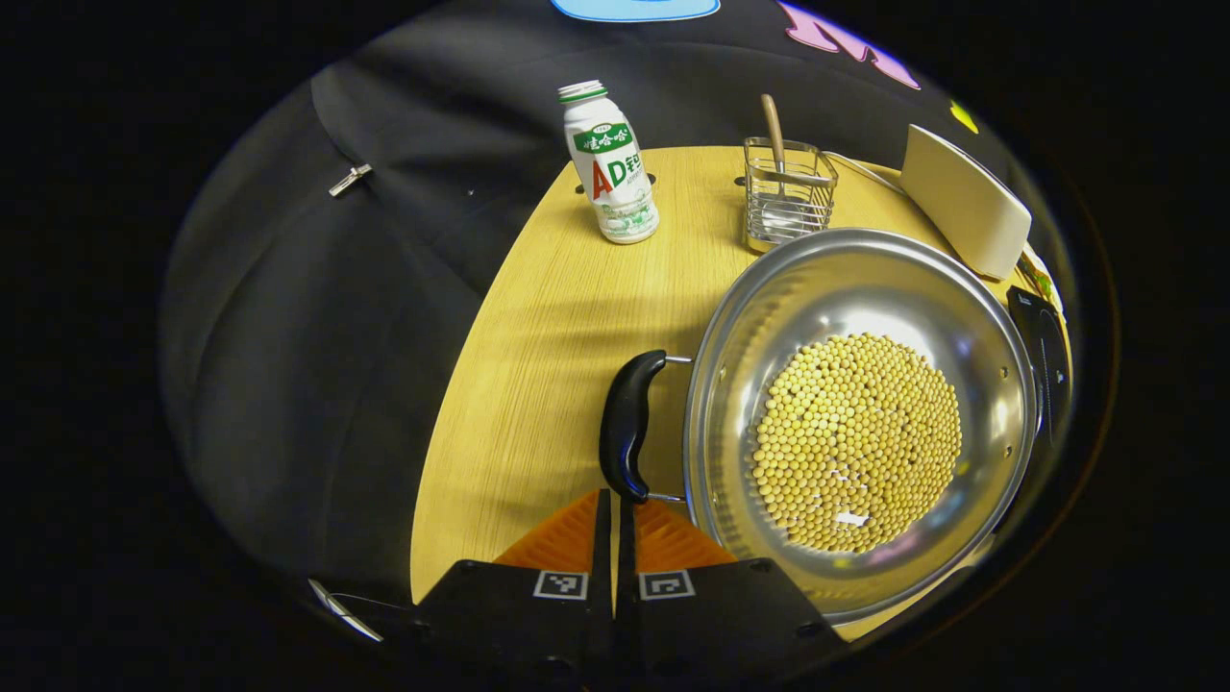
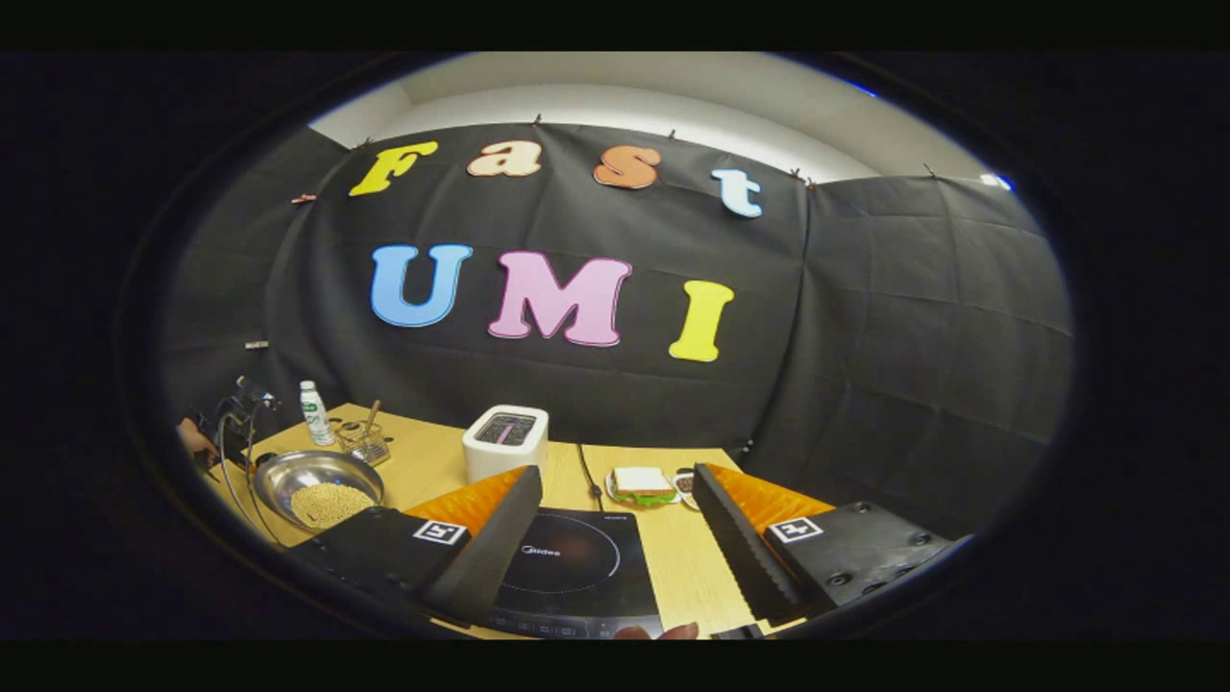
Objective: First push the handle of the pot to place it horizontally, then grasp the pot with both hands and set it on the induction cooktop.
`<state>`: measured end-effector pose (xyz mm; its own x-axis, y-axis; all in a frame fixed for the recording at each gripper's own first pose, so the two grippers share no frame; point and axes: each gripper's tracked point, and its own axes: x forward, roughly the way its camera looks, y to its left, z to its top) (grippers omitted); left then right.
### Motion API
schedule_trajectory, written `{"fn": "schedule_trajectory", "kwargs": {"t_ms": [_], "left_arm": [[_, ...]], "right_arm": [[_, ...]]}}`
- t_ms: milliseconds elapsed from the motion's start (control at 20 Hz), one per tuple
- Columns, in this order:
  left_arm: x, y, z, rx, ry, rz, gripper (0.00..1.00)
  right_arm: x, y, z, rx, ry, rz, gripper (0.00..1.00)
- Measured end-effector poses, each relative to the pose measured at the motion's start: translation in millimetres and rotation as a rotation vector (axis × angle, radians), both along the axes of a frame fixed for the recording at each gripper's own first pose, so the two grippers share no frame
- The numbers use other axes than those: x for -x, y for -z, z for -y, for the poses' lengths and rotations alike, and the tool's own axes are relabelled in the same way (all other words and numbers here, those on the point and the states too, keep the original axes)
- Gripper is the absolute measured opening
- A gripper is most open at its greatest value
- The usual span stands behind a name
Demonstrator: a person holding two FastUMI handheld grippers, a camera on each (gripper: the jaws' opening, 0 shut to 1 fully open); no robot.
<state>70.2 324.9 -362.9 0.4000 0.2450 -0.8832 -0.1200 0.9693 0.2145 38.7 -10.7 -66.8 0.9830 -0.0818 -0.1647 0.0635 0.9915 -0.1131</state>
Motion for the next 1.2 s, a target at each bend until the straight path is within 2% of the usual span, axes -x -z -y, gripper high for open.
{"fn": "schedule_trajectory", "kwargs": {"t_ms": [150,350,500,650,750,850,950,1050,1150,1200], "left_arm": [[2,-7,3,0.020,-0.026,0.048,0.05],[9,-27,-8,-0.023,-0.031,0.134,0.05],[9,-46,-11,-0.043,0.007,0.215,0.05],[4,-67,-1,-0.029,0.083,0.302,0.07],[5,-76,1,-0.017,0.115,0.342,0.15],[3,-80,16,0.058,0.137,0.373,0.27],[-1,-80,26,0.127,0.145,0.396,0.50],[-6,-80,28,0.159,0.149,0.414,0.79],[-13,-74,29,0.179,0.153,0.415,0.82],[-16,-71,28,0.187,0.157,0.409,0.87]], "right_arm": [[0,3,-2,0.002,-0.008,-0.007,0.98],[1,8,-10,-0.011,-0.029,-0.024,0.98],[0,10,-20,-0.013,-0.057,-0.033,0.98],[-4,16,-42,-0.022,-0.107,-0.048,0.98],[-9,22,-63,-0.036,-0.150,-0.067,0.98],[-13,31,-86,-0.060,-0.200,-0.093,0.98],[-18,42,-112,-0.084,-0.249,-0.122,0.98],[-22,55,-139,-0.117,-0.297,-0.161,0.98],[-26,71,-164,-0.164,-0.333,-0.213,0.98],[-30,78,-172,-0.187,-0.333,-0.236,0.98]]}}
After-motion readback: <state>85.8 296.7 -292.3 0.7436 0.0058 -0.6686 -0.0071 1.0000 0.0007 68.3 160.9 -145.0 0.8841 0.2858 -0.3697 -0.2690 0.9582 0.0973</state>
